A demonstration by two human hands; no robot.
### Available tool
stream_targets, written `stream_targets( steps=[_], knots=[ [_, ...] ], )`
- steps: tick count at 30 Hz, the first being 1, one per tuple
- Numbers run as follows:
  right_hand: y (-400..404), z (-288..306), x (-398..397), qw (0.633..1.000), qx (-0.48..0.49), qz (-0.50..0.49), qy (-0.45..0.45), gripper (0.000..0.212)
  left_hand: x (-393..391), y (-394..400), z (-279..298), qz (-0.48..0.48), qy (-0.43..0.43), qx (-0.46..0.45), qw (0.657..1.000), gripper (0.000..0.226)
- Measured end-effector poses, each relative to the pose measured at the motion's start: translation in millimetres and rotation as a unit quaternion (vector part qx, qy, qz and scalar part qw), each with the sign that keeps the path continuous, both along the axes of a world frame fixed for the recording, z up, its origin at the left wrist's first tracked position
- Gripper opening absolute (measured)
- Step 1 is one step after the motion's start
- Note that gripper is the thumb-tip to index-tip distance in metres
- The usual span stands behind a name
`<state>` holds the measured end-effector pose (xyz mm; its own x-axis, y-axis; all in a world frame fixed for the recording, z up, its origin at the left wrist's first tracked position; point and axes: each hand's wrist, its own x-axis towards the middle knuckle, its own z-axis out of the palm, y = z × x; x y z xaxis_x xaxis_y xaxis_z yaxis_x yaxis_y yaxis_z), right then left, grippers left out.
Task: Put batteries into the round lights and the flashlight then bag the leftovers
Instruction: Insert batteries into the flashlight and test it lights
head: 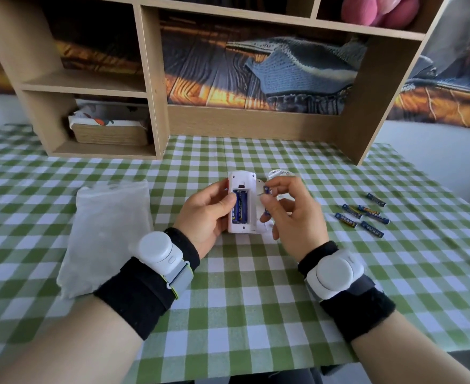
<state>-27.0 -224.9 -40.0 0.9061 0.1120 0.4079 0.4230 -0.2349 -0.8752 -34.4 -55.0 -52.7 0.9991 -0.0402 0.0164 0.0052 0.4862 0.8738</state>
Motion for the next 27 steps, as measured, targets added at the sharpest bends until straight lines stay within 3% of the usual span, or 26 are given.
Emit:
stream_targets(
  steps=[5,10,19,24,27],
  knots=[
    [4,-7,-1,0.990,-0.123,0.002,-0.072,0.026,-1,0,0,0.017,-0.012,0.002,1.000,0.039],
    [4,-6,-4,0.984,-0.163,-0.021,-0.068,0.020,-2,-4,0,-0.002,-0.021,0.021,1.000,0.039],
    [7,-11,-4,0.973,-0.177,-0.005,-0.147,0.008,-1,-2,-3,-0.011,-0.033,0.042,0.999,0.046],
    [5,-15,-3,0.964,-0.185,0.053,-0.183,0.026,2,3,-6,0.019,-0.015,0.038,0.999,0.038],
    [4,-12,-2,0.971,-0.173,0.051,-0.160,0.025,1,0,-3,0.018,-0.013,0.029,0.999,0.038]
  ],
)
